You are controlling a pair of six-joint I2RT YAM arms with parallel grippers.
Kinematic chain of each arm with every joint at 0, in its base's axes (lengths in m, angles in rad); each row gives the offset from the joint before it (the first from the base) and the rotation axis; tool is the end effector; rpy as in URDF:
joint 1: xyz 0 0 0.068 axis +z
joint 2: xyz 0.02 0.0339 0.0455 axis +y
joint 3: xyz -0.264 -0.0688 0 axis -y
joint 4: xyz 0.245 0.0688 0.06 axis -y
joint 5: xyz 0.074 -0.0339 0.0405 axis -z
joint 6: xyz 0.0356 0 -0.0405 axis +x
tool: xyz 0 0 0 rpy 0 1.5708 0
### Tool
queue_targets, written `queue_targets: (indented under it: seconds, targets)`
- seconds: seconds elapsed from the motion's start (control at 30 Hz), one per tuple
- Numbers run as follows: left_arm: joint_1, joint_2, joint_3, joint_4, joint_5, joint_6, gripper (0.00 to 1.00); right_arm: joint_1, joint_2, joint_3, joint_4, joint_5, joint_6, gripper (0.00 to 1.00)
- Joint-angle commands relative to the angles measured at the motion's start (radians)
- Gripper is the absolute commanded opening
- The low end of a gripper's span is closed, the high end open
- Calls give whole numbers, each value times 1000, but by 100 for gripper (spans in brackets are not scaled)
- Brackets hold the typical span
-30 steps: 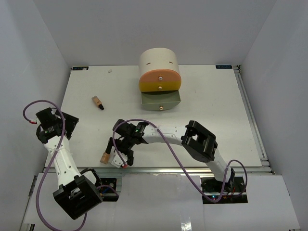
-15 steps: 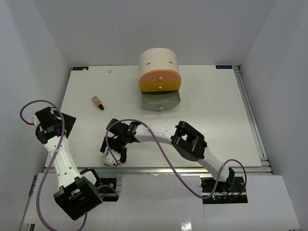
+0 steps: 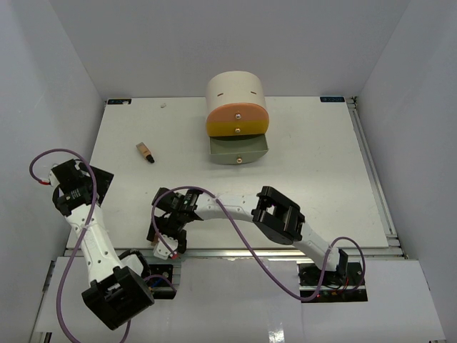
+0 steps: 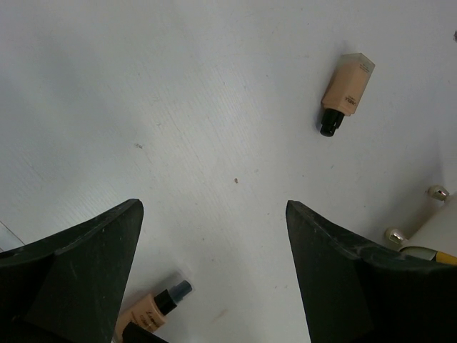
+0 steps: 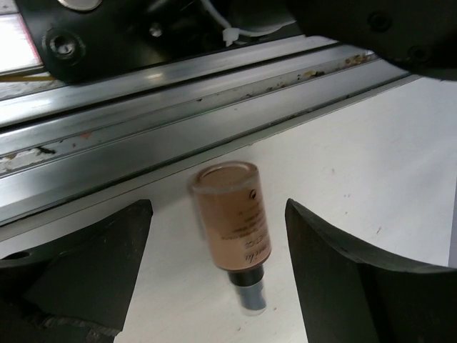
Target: Organize the makeup
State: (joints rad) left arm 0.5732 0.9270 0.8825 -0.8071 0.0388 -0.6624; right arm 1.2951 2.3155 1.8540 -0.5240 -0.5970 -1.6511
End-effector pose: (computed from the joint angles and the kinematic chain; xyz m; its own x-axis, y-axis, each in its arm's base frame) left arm 0.1529 0.0971 0.2913 -0.1783 -0.8466 -0.5015 -0.7991 0.4220 -0.4282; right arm 0.1174 0.4886 0.1660 0.8957 0.1378 -0.4228 -0.1556 -0.7936 -0.5883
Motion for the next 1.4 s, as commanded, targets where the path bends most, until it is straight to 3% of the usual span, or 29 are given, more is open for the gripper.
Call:
queue_targets:
  seconds: [0.0, 0.1, 0.2, 0.33, 0.47, 0.63, 0.9, 1.0, 1.2, 1.37]
  targets:
    - [2, -25, 4, 8, 9, 9, 93, 1, 99, 99, -57, 12, 33, 76]
    - [2, -25, -1, 14, 15, 9, 93, 1, 130, 125, -59, 43, 27, 62]
    - [4, -25, -4, 16, 16, 9, 93, -2, 137, 122, -59, 66, 15, 56]
    - [4, -24, -3, 21, 22, 9, 93, -10, 109, 60, -59, 97, -14, 37]
    - [4, -24, -14, 40, 40, 10, 93, -40, 33, -7, -53, 94, -2, 27]
    - [3, -17, -69, 116, 137, 21, 93, -101, -136, -121, -38, 50, 87, 21]
    - [2, 12, -173, 370, 540, 72, 93, -279, -438, -241, -39, 88, 352, 19]
    - [2, 39, -178, 413, 602, 78, 92, -377, -492, -229, -40, 122, 441, 18]
    - [-30, 72, -197, 482, 680, 67, 92, -522, -497, -208, 4, 256, 571, 18]
    - [-91, 115, -199, 509, 665, 71, 91, -618, -423, -161, 70, 375, 607, 19]
